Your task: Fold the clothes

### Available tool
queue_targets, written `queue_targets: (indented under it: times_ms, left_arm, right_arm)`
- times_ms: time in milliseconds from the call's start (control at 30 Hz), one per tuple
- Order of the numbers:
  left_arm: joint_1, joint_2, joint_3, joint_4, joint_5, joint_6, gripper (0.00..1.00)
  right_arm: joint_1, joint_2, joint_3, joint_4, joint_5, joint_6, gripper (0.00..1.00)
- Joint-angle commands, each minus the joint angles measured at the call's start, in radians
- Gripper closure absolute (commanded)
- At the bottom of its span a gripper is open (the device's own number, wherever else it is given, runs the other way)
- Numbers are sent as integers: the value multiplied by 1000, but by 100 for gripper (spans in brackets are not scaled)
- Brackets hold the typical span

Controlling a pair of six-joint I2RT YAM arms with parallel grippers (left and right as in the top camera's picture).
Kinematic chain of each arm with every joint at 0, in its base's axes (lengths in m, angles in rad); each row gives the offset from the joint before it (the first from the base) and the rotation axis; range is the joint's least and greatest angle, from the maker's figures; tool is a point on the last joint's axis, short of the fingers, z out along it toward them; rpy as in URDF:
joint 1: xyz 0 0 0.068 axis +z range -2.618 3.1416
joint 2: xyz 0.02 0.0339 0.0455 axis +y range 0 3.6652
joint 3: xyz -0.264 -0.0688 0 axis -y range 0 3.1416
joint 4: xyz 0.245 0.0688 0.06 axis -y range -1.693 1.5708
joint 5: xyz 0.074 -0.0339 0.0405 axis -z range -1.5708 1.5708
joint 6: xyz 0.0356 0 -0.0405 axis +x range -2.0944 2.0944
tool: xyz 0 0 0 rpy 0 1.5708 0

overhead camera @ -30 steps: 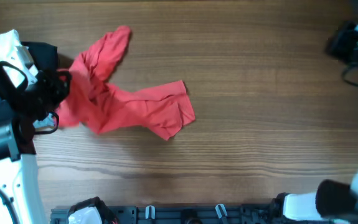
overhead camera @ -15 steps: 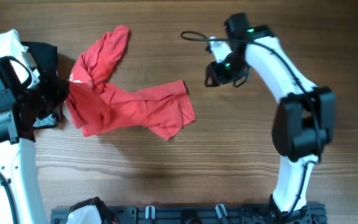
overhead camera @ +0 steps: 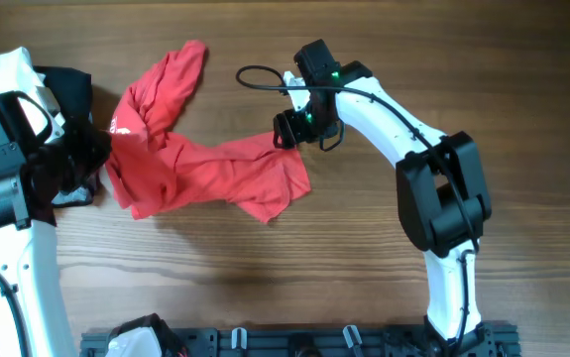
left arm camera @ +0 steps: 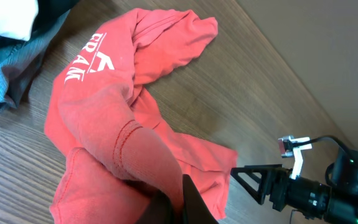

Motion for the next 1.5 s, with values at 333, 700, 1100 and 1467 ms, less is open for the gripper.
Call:
queue_targets:
  times_ms: [333, 700, 1100, 1467]
  left_arm:
    - [0, 0, 3, -2, -9, 21, 96]
    - [0, 0, 3, -5, -9, 21, 96]
    - [0, -10, 3, 27, -4, 20, 96]
    - [-5, -103, 4, 87, 169, 21, 96]
  right_arm:
    - [14, 80, 3, 61, -63, 145, 52]
    - [13, 80, 3, 21, -108, 151, 96]
    - [-126, -260, 73, -124, 80, 233, 96]
    - [-238, -649, 73, -332, 299, 198, 96]
